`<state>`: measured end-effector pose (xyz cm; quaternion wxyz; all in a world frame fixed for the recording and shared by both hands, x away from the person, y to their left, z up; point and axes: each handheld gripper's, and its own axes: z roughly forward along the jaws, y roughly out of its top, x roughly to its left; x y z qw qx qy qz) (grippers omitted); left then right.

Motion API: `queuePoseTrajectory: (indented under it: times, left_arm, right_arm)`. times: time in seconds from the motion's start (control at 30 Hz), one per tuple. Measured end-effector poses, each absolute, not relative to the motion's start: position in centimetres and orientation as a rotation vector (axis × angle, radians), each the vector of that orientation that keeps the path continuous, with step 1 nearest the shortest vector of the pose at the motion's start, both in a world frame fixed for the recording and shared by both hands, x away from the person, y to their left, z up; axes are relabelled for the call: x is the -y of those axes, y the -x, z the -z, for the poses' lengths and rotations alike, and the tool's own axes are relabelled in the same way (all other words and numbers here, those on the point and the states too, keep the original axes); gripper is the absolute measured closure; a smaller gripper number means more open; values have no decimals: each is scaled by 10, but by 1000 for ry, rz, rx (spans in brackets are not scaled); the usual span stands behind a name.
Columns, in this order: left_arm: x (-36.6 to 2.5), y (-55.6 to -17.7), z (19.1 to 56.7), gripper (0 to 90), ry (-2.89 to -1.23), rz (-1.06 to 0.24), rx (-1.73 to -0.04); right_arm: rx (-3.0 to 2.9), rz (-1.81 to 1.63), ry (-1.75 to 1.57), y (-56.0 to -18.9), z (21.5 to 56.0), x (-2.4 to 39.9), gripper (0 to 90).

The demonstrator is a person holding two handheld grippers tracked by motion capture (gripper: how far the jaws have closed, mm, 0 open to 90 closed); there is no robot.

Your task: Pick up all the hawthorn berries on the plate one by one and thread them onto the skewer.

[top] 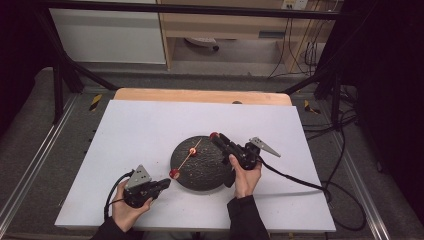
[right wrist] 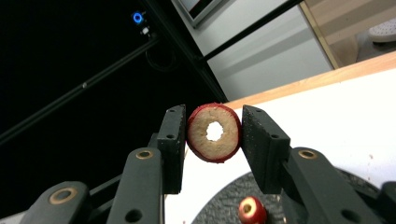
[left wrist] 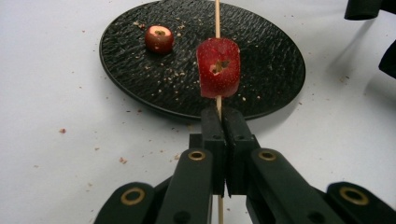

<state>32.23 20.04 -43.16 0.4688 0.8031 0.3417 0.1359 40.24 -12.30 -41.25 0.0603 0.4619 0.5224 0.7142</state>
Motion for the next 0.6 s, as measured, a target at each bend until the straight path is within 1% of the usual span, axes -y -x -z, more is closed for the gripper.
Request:
queuePoseTrajectory:
  times: [0.6]
  left_arm:
    - [-172, -325, 421, 884, -1913, -299, -824]
  right_arm:
    - [-1417, -2268, -1394, -414, 402, 128, 617]
